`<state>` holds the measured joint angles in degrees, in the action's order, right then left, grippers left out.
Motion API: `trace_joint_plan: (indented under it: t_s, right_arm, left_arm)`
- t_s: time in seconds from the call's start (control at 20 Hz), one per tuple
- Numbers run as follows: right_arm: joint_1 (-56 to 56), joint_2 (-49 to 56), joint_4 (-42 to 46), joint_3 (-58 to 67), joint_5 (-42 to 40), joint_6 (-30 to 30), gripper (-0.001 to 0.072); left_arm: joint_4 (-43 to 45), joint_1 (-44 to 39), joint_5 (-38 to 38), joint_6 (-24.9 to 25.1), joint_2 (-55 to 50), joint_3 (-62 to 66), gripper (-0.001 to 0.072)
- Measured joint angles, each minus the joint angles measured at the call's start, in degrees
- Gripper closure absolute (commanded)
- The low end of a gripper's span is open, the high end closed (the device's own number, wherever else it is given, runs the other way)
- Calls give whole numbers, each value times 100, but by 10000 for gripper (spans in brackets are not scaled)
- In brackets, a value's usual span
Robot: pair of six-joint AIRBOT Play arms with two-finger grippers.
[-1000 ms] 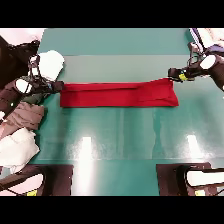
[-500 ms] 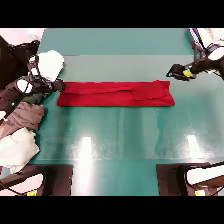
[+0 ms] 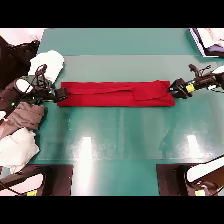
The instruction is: Fold the shirts.
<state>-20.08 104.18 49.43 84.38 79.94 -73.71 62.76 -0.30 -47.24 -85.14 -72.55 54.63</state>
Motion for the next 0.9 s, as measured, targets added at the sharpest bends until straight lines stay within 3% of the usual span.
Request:
trace_joint_plan:
  t_s: [0.1, 0.2, 0.35, 0.4, 0.65, 0.9]
  right_arm:
    - [33, 160, -374, -74, 26, 162, 93]
    - [136, 251, -535, -109, -125, 258, 193]
    - [332, 323, -616, -149, -415, 426, 666]
    - [380, 328, -595, -151, -476, 494, 695]
    - [474, -114, -717, -155, -614, 750, 698]
    - [645, -979, -765, 87, -503, 730, 699]
  left_arm:
    - [-146, 0, -122, 0, -2, 0, 683]
    - [-291, -7, -214, 0, -4, 0, 684]
    - [-393, -170, -291, -2, -4, 0, 684]
    - [-409, -289, -289, -2, -13, 20, 685]
    - [-459, -992, -225, -37, -328, 743, 685]
    - [-476, -1919, -278, -48, -1526, 2448, 685]
